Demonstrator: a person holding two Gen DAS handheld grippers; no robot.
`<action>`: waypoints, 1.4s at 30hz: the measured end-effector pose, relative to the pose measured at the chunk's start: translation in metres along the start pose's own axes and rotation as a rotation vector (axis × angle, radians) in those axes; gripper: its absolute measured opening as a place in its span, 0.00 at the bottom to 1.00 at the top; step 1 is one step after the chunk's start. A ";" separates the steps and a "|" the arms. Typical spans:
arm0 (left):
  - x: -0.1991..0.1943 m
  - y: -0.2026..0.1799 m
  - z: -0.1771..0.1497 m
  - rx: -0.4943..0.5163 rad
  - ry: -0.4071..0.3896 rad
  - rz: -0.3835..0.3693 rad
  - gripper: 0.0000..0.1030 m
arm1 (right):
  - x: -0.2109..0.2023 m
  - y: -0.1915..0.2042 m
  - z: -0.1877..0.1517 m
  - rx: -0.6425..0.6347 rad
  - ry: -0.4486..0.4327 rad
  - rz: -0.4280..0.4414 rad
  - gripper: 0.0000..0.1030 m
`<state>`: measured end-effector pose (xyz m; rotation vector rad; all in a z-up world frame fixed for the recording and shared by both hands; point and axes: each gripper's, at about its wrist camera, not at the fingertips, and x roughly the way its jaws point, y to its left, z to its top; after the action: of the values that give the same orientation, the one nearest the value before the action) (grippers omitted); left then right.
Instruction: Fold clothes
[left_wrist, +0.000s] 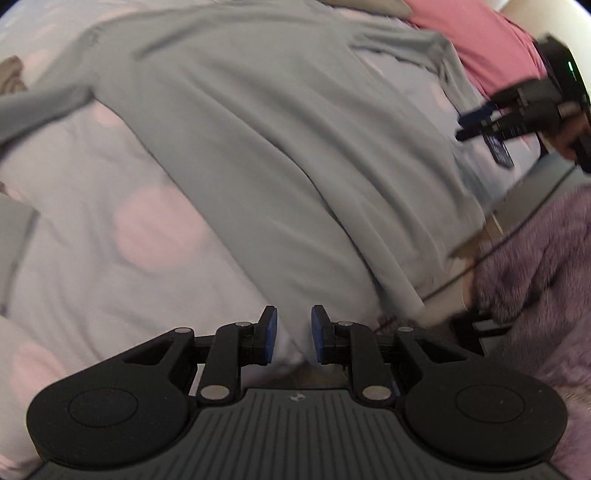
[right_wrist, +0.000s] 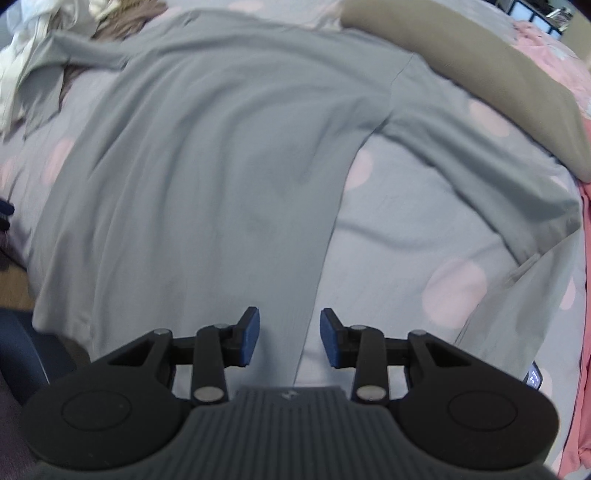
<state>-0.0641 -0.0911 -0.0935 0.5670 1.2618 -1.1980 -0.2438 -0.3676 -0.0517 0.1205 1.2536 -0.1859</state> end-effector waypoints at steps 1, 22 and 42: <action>0.007 -0.003 -0.002 0.005 0.023 0.000 0.17 | 0.002 0.001 -0.002 -0.003 0.009 0.008 0.38; 0.002 -0.006 0.004 -0.011 0.011 -0.002 0.00 | 0.032 -0.005 -0.038 -0.021 0.235 0.136 0.05; -0.142 0.058 0.012 -0.162 0.041 -0.040 0.00 | -0.071 0.019 -0.006 -0.108 0.294 0.184 0.01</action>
<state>0.0120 -0.0301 0.0257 0.4504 1.3965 -1.1099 -0.2664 -0.3428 0.0142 0.1741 1.5336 0.0618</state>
